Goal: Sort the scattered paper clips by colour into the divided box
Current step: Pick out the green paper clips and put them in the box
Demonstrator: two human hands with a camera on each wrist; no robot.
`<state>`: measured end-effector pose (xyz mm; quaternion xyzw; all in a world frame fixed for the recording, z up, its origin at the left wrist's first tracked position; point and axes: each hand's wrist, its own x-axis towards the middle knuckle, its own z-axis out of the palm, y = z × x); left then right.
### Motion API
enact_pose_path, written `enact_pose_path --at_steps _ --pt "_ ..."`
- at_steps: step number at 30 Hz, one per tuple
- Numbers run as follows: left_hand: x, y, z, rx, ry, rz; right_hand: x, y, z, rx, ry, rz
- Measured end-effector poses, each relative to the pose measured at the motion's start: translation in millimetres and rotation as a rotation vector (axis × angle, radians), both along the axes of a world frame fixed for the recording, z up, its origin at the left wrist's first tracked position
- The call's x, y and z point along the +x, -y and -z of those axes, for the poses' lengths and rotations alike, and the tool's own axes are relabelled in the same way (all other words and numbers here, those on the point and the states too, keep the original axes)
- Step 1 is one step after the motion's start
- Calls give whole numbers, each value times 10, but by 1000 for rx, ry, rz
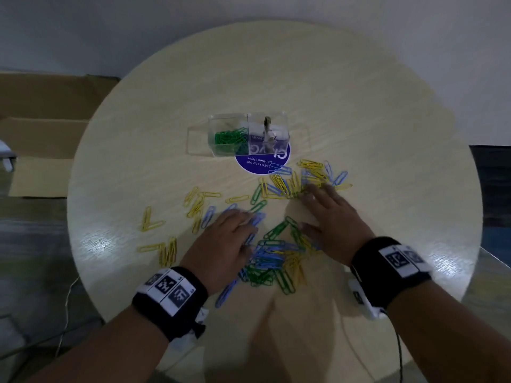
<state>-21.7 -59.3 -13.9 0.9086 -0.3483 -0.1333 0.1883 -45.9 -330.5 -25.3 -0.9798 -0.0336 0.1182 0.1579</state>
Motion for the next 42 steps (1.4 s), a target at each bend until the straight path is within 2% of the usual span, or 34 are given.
enact_pose_path --at_steps 3,5,8,11,13,15,20,22,24,26,28,31,35,37,39,42 --pt "49 -66 -45 -31 5 -55 92 15 -50 -41 -53 82" --pt "134 -23 -79 -79 26 -111 129 31 -113 18 -54 155" --pt "341 130 -117 -99 137 -198 186 80 -158 136 81 236" --pt "536 300 -64 -73 188 -215 268 53 -178 72 230 113" --pt "592 387 -23 -3 196 -158 325 -47 -178 17 176 -19" --pt "587 412 -5 55 210 -121 406 -144 -156 -42 75 -74" --pt "503 302 37 59 227 -105 645 -171 -145 -101 -31 20" --pt "469 249 25 14 213 -156 644 -126 -214 -28 59 134" --pt "463 224 0 -25 181 -227 564 -78 -266 40 257 218" --pt "490 232 -16 -18 163 -266 449 -50 -272 34 355 210" --pt "523 274 -23 4 146 -271 335 -66 -242 -31 290 158" --pt "516 324 -29 32 100 -286 272 -100 -157 -122 85 122" --pt "519 273 -34 38 -9 -347 394 -133 -121 -113 -21 191" --pt "524 238 -47 30 -45 -365 460 -113 -138 -59 23 271" --pt "511 241 -70 24 -48 -377 483 -82 -144 -20 141 305" --pt "506 283 -72 23 -35 -389 473 -90 -144 -65 239 232"
